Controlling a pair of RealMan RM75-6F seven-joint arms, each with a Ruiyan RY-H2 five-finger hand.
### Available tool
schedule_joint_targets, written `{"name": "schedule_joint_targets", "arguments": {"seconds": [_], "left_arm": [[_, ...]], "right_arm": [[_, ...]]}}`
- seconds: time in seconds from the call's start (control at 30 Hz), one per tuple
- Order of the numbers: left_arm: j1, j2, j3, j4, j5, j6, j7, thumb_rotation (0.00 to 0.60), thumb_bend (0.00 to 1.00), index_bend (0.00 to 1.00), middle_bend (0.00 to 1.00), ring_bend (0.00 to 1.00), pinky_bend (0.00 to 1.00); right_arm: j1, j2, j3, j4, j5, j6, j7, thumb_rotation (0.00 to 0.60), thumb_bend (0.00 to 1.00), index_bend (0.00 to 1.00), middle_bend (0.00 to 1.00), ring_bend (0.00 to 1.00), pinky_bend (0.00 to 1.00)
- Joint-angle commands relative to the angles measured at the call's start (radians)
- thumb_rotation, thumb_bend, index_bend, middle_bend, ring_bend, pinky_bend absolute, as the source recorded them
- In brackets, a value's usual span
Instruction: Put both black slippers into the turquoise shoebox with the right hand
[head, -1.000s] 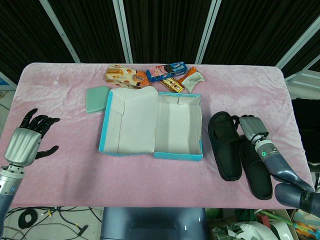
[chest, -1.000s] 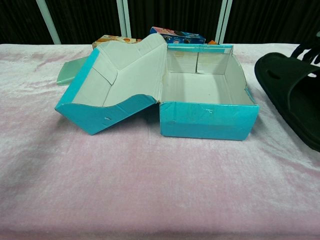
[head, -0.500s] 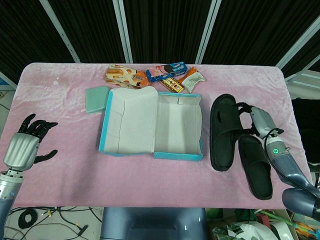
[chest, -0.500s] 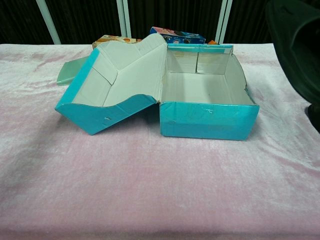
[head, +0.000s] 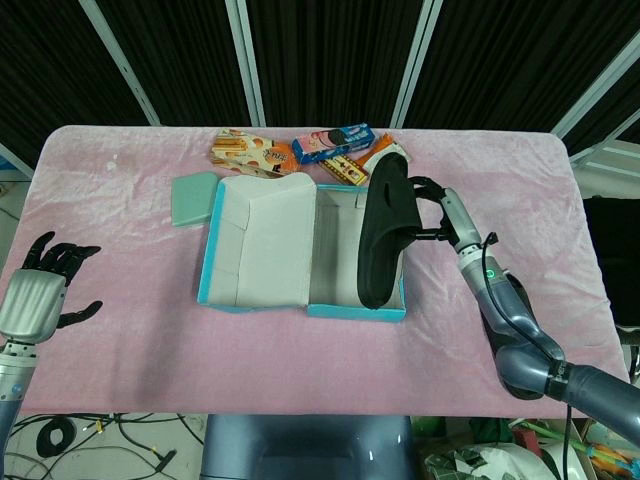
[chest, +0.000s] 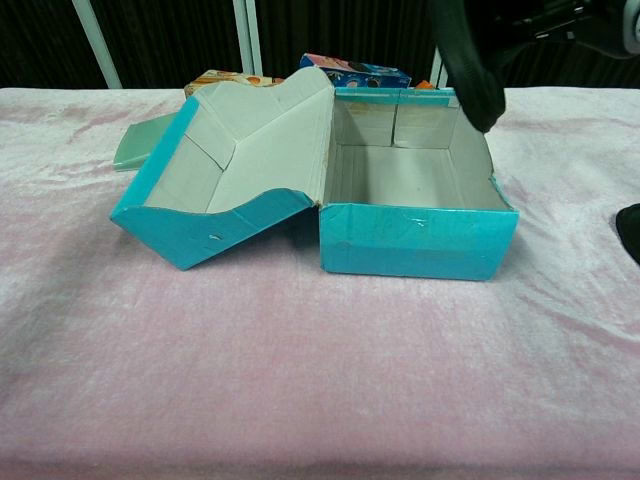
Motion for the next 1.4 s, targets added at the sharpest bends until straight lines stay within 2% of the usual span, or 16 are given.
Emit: {"name": "schedule_joint_targets", "arguments": {"seconds": [0.03,0.4,0.57,0.77,1.1,1.4], "left_arm": [[0.000,0.003,-0.003,-0.001,-0.007,-0.006,-0.003,0.600,0.00,0.22,0.31,0.22,0.10],[-0.008,0.017,-0.014,-0.022,-0.029,-0.032,0.003,0.600,0.00,0.22,0.31,0.22,0.10],[-0.005,0.022,-0.015,-0.029,-0.033,-0.032,0.000,0.600,0.00,0.22,0.31,0.22,0.10],[0.001,0.022,-0.013,-0.026,-0.035,-0.030,-0.008,0.600,0.00,0.22,0.31,0.22,0.10],[0.007,0.010,-0.011,0.002,-0.039,-0.030,-0.033,0.600,0.00,0.21,0.30,0.22,0.10],[0.017,0.000,-0.006,0.033,-0.046,-0.032,-0.064,0.600,0.00,0.21,0.30,0.22,0.10]], "right_arm": [[0.052,-0.095,-0.003,0.114,0.021,-0.026,-0.034,0.600,0.17,0.45,0.45,0.22,0.17],[0.094,-0.267,-0.019,0.315,0.026,0.032,-0.139,0.600,0.16,0.48,0.45,0.20,0.16],[0.101,-0.306,-0.019,0.343,0.031,0.054,-0.188,0.600,0.15,0.49,0.46,0.19,0.15],[0.099,-0.322,-0.014,0.314,0.042,0.075,-0.240,0.600,0.14,0.49,0.47,0.20,0.18],[0.105,-0.318,0.001,0.225,0.086,0.079,-0.349,0.600,0.13,0.51,0.51,0.30,0.41],[0.145,-0.301,0.018,0.184,0.156,0.025,-0.446,0.600,0.13,0.51,0.51,0.30,0.42]]}}
